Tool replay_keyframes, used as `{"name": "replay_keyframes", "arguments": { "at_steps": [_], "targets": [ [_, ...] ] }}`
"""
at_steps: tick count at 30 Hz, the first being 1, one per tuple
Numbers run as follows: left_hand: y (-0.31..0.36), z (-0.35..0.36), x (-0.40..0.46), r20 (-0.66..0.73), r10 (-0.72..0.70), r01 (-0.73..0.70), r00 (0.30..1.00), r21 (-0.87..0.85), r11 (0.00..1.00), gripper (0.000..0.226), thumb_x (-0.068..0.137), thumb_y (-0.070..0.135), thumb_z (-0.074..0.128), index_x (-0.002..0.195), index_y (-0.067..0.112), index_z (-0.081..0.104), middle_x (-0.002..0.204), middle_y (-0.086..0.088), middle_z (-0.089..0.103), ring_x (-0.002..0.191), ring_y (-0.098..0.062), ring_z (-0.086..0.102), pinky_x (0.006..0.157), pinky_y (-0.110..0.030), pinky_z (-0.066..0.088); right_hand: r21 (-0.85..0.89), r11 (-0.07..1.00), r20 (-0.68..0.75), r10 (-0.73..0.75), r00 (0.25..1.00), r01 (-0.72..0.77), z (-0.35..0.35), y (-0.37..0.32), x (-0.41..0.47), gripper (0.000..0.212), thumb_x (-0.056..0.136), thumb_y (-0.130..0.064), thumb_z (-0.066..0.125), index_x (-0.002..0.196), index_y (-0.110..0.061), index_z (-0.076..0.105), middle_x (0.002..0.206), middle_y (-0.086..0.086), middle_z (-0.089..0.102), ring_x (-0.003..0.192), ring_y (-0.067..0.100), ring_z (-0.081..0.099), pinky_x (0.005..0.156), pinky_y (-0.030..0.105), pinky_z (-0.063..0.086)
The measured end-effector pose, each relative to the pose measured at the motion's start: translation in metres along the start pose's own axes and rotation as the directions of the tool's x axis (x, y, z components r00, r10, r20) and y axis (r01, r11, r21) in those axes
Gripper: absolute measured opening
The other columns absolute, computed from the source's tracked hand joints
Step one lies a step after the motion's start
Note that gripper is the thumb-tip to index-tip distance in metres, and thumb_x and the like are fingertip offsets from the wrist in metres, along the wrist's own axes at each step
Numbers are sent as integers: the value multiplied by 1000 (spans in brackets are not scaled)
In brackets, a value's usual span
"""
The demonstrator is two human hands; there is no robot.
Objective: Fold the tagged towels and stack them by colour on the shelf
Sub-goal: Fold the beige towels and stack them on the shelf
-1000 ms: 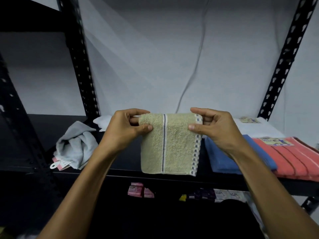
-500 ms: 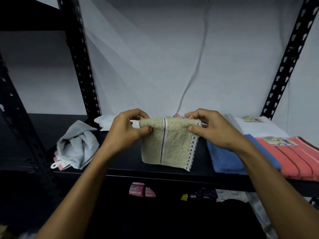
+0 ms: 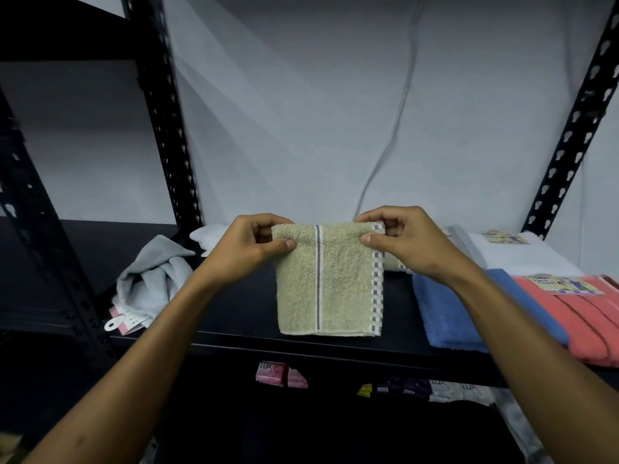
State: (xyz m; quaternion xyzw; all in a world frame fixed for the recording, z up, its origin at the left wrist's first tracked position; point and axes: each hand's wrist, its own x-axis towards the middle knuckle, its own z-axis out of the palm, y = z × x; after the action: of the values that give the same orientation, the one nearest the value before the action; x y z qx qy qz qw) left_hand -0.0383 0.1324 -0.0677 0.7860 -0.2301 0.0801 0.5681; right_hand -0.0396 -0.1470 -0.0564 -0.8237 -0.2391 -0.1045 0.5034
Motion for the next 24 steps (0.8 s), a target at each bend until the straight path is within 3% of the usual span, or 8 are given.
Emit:
{"name": "replay_keyframes", "arguments": {
  "at_steps": [3, 6, 8, 13, 16, 19, 21, 24],
  "targets": [
    [-11, -16, 25, -28, 10, -8, 1000, 60, 998, 20, 87, 0, 70, 106, 4, 69, 94, -3, 74, 92, -14, 71, 78, -22, 55, -43, 999, -11, -2, 1000, 1, 7, 4, 28, 26, 86, -13, 74, 109, -24, 71, 102, 17, 71, 92, 29, 69, 89, 35, 58],
    [-21, -33, 54, -78, 50, -37, 996, 159, 987, 20, 86, 2, 72, 105, 5, 70, 93, -2, 74, 91, -13, 71, 83, -27, 55, -112, 994, -43, -13, 999, 8, 13, 9, 64, 29, 87, -15, 74, 115, -20, 70, 81, 1, 70, 73, 9, 66, 79, 30, 55],
    [-26, -44, 70, -132, 95, -61, 987, 243, 968, 21, 85, 5, 73, 106, 6, 71, 97, -3, 74, 94, -15, 71, 88, -34, 57, -151, 988, -88, -39, 995, 25, 20, 12, 89, 31, 85, -17, 75, 116, -19, 71, 75, 2, 67, 69, 19, 63, 81, 35, 55],
    [-40, -55, 75, -275, 197, -97, 941, 341, 935, 23, 82, 0, 75, 102, 11, 72, 95, -1, 73, 92, -14, 69, 90, -37, 56, -235, 967, -194, -151, 969, 103, 42, 15, 116, 28, 84, -11, 75, 111, -18, 73, 70, -12, 58, 58, -1, 50, 67, 14, 43],
    [-58, -46, 44, -271, 255, -139, 928, 383, 913, 24, 81, 1, 75, 99, 16, 72, 95, 7, 73, 93, -4, 68, 88, -30, 55, -323, 929, -128, -229, 965, 178, 58, 29, 93, 28, 83, -3, 71, 109, -13, 73, 89, -9, 68, 77, -7, 59, 77, 14, 46],
    [-84, -28, -6, -247, 236, -137, 940, 359, 923, 25, 82, 1, 76, 103, 15, 73, 101, 3, 74, 98, -2, 67, 87, -23, 52, -437, 844, -41, -365, 930, 312, 75, 52, 47, 29, 79, 4, 69, 104, -9, 73, 103, 1, 71, 92, 16, 66, 88, 27, 49],
    [-98, -15, -39, -219, 191, -117, 957, 312, 943, 33, 80, -4, 75, 103, 20, 74, 108, 6, 73, 105, -3, 67, 100, -24, 47, -450, 815, -22, -418, 908, 364, 85, 66, 12, 30, 75, 7, 70, 102, -8, 71, 103, 2, 71, 94, 15, 65, 89, 23, 48],
    [-112, 0, -72, -149, 274, -201, 950, 382, 902, 40, 76, -5, 75, 101, 26, 70, 114, 14, 70, 112, -2, 64, 113, -25, 34, -451, 808, -9, -429, 903, 380, 96, 83, -33, 30, 73, 9, 72, 100, -5, 70, 107, 5, 69, 102, 14, 63, 95, 20, 46]
  ]
}}
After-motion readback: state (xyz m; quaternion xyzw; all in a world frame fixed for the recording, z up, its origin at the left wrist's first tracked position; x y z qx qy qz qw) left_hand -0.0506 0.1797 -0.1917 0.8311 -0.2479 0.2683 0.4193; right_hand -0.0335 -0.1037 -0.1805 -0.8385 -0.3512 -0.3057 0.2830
